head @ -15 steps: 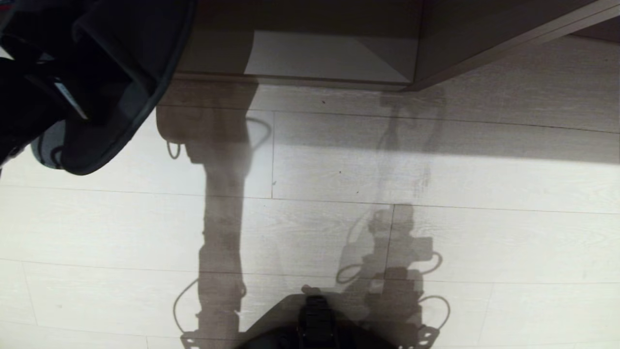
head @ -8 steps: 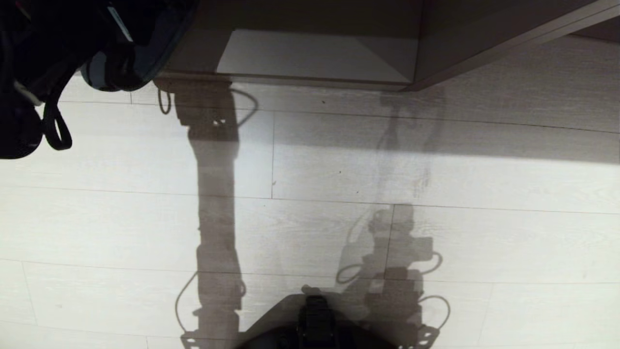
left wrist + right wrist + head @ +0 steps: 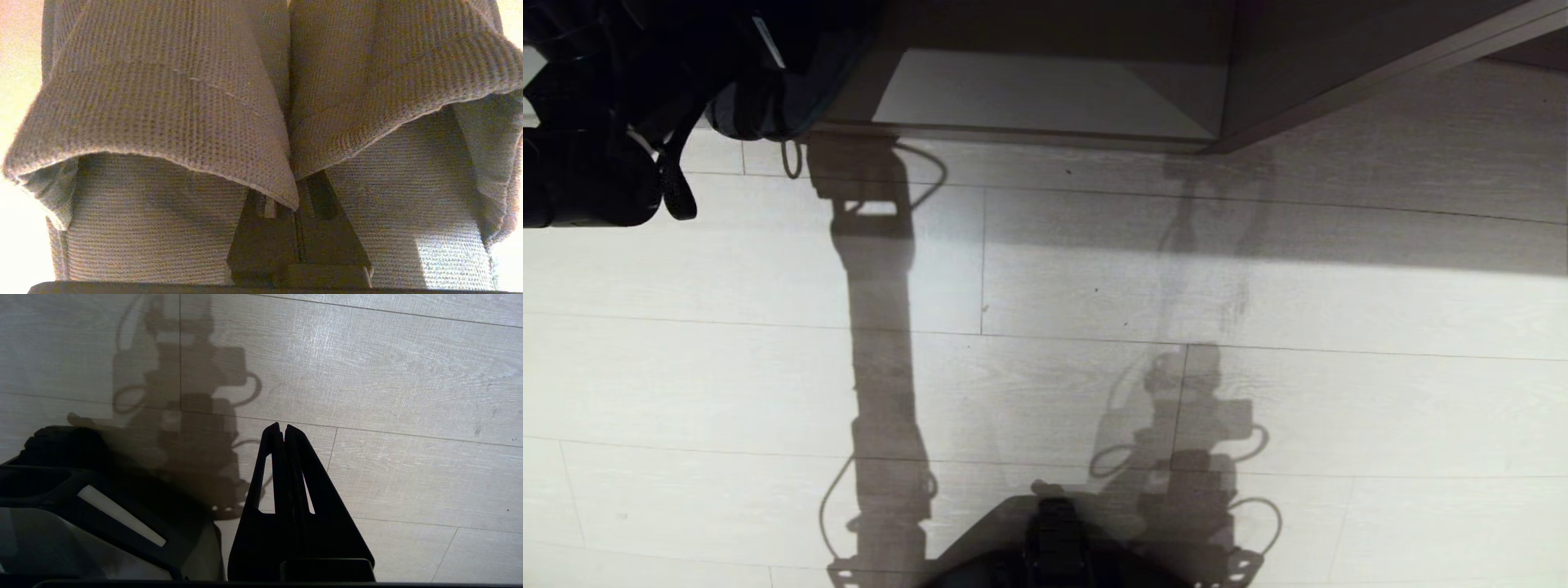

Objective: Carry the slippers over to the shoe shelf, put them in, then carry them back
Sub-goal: Place the slippers into the shoe cabinet

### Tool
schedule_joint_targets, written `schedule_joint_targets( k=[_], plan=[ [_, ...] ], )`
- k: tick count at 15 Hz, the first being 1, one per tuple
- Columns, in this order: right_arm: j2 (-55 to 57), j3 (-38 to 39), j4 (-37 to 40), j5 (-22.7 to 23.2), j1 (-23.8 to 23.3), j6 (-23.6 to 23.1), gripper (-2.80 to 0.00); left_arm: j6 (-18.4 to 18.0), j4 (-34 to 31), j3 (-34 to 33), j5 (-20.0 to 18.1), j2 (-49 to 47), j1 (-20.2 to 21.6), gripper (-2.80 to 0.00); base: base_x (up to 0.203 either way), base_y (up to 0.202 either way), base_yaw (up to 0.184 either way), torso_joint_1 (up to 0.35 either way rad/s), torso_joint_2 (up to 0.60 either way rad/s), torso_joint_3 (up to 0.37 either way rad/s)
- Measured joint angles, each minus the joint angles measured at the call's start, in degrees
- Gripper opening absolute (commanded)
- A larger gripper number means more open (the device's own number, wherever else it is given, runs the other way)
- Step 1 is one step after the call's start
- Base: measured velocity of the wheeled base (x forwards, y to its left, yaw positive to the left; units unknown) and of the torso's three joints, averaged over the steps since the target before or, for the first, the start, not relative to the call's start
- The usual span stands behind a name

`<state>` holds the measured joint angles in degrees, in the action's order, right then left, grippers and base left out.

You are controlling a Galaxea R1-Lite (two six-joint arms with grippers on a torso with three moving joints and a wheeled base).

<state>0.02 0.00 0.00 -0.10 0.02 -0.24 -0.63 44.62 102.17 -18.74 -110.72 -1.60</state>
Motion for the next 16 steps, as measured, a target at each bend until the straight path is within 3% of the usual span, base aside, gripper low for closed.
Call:
schedule_joint_targets(
  k=[4,7,12,16],
  plan=[
    [0.0,0.0,0.0,0.02,0.02,0.02,-2.8,-0.33,-6.2,8.18,5.97,-2.39,0.2,-2.8,0.0,0.0,0.0,0.0,0.0,0.0],
    [0.0,0.0,0.0,0.02,0.0,-0.02,-2.8,-0.29,-8.11,9.21,10.21,-2.59,-1.38,-2.8,0.0,0.0,0.0,0.0,0.0,0.0],
    [0.0,0.0,0.0,0.0,0.02,0.0,-2.8,0.15,-11.38,9.37,20.35,-1.58,-5.87,-2.8,0.0,0.0,0.0,0.0,0.0,0.0],
    [0.0,0.0,0.0,0.0,0.02,0.02,-2.8,0.89,-11.24,9.59,21.55,-1.86,-7.1,-2.8,0.0,0.0,0.0,0.0,0.0,0.0]
  ],
)
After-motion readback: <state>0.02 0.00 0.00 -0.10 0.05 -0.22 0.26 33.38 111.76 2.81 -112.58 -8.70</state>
